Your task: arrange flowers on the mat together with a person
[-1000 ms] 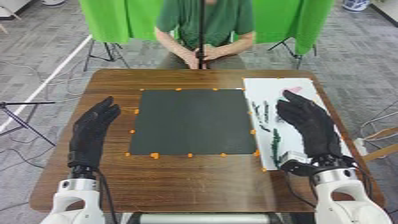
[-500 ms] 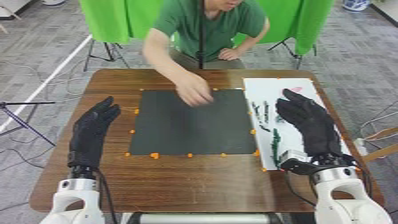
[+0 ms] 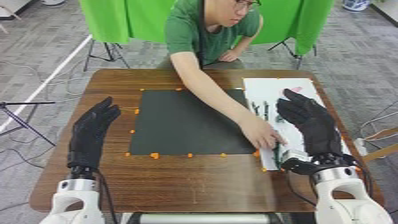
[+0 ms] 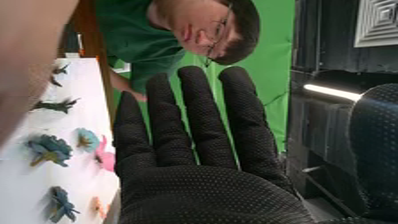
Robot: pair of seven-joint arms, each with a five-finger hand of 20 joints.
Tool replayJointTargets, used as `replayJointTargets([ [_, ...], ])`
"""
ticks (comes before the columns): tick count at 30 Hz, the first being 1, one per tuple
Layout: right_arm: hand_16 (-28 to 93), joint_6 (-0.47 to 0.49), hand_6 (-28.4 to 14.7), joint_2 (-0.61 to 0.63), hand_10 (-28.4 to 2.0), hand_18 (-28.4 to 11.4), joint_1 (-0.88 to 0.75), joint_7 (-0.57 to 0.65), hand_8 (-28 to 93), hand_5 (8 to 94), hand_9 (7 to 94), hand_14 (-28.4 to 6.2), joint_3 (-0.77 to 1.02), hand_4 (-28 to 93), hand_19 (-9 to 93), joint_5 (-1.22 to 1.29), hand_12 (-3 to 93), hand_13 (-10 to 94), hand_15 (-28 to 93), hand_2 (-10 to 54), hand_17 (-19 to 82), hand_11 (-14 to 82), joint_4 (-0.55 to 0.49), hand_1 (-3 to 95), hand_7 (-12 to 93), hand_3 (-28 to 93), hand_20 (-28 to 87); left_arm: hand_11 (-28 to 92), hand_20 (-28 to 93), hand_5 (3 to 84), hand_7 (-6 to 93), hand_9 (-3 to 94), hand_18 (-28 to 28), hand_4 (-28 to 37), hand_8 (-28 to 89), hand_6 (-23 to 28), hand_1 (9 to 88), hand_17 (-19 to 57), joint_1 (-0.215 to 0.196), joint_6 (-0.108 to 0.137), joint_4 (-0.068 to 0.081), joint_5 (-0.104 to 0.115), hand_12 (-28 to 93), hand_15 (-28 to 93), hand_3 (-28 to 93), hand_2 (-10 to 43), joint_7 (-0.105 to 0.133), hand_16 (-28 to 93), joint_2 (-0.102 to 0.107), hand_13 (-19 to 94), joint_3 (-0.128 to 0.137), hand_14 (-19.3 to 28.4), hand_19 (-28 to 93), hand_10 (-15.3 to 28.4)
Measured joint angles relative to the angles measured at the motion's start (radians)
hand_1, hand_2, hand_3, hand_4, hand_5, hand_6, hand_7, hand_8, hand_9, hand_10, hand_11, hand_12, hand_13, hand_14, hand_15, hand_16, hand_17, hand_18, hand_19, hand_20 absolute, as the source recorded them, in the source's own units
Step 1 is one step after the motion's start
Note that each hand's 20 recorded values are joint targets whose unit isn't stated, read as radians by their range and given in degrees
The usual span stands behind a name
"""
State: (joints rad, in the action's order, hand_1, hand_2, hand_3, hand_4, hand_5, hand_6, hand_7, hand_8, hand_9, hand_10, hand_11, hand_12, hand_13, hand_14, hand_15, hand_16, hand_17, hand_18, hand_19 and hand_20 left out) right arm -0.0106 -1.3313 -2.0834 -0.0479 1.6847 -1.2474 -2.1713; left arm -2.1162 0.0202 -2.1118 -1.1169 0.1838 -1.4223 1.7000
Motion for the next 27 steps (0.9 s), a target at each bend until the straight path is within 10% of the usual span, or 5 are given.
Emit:
replayJointTargets([
  [5,19,0.001,-2.8,0.0,-16.6,-15.3,-0.001,0.0,-9,45.9,47.5,-16.3,-0.002,-17,14,0.0,13.1,34,10,3.5,14,5.6,-0.001,10.9,13,70,25,16,16,41.5,13.5,41.3,13.6,-22.0,-6,3.6,26.4,-0.7,-0.004,-0.042,0.005,0.021,14,13,63,-9.5,0.022,4,-0.004,30,0.017,15.9,5,12.4],
  [10,19,-0.002,-2.7,-0.001,-16.6,-15.3,-0.004,-0.001,-9,46.0,47.4,-16.5,-0.003,-17,14,-0.001,13.2,34,10,3.5,14,5.6,-0.004,10.9,13,70,25,15,16,41.4,13.3,41.4,13.7,-22.1,-6,3.4,26.1,-0.6,-0.008,-0.076,0.019,0.124,15,12,64,-9.5,0.065,5,-0.006,31,0.021,15.7,5,12.3],
  [18,19,-0.002,-2.6,-0.002,-16.5,-15.2,-0.007,-0.001,-9,45.8,46.9,-16.3,-0.004,-17,14,-0.003,13.2,34,9,3.4,14,5.4,-0.006,10.9,13,70,25,15,15,41.7,13.0,41.6,12.0,-22.8,-6,3.8,26.6,0.7,-0.008,-0.076,0.022,0.089,15,11,63,-9.1,0.063,5,-0.004,31,0.034,15.6,3,12.3],
  [27,19,-0.006,-2.7,-0.002,-16.5,-15.1,-0.007,-0.004,-9,45.8,46.6,-16.4,-0.003,-17,13,-0.003,13.2,33,9,3.3,14,5.4,-0.006,10.9,13,70,25,16,16,43.8,13.2,42.7,7.7,-22.1,-6,4.6,27.9,7.6,-0.011,0.011,0.003,0.066,14,10,63,-8.3,0.032,3,0.02,33,0.028,15.6,3,13.1],
])
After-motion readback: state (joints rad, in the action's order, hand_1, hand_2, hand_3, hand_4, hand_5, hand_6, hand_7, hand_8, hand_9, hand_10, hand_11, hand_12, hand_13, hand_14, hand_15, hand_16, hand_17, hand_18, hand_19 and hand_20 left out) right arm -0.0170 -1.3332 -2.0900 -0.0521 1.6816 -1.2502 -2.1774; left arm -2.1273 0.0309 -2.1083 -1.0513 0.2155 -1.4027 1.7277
